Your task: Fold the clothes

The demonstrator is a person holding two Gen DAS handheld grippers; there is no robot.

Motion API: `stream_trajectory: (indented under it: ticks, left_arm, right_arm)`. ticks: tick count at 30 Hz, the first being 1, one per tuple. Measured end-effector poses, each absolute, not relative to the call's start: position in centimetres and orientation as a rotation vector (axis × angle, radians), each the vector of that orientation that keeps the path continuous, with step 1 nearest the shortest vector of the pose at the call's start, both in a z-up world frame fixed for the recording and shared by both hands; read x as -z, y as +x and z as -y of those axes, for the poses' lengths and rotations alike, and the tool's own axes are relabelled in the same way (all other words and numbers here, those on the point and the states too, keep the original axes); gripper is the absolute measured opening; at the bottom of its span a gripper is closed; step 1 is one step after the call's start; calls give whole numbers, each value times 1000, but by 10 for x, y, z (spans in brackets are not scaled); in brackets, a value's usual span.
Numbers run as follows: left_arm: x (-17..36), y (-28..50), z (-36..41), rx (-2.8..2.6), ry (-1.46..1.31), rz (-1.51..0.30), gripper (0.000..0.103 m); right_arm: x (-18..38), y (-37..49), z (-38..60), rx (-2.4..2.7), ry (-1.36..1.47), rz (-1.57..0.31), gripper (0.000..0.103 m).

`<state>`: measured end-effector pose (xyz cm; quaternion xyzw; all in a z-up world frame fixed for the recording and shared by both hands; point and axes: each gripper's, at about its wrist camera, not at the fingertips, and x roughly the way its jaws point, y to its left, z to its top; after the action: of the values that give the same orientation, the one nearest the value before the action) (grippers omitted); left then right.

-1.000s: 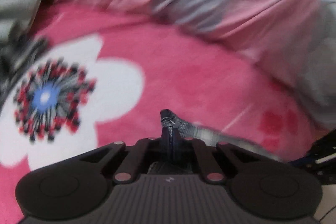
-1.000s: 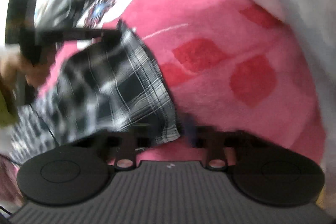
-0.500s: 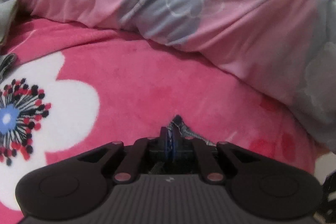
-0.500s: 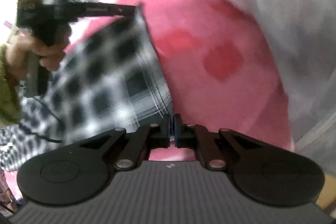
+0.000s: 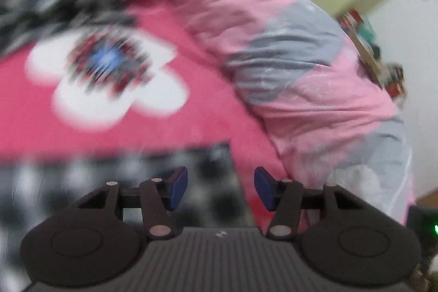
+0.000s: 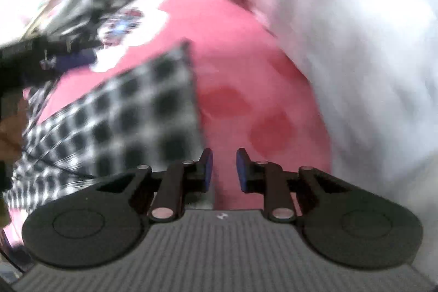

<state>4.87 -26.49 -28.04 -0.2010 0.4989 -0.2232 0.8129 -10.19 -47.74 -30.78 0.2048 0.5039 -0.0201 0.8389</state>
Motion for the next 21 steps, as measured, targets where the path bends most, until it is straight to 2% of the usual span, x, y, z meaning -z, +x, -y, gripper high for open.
stream_trajectory:
  ticks: [3,10,15,17,21]
  left_arm:
    - [284,7,220,326,-546,-1116,55]
    - [294,-113,91,-167,-709,-1158,55]
    - [302,-176,4,-508,-816,-1058,56]
    - [309,-188,-24,-584,-855,-1005,56]
    - [322,-200,-69,-678,-952,-902,56]
  right_arm:
    - [301,-72,447,-116,350,-1029,19]
    - [313,-43,347,-490,179,-1084,19]
    - [325,-64,261,-770,-94,-1093,27]
    - [327,-77,225,-886,-244,-1060,31]
    - [329,-94,164,-1046,-455,-920,32]
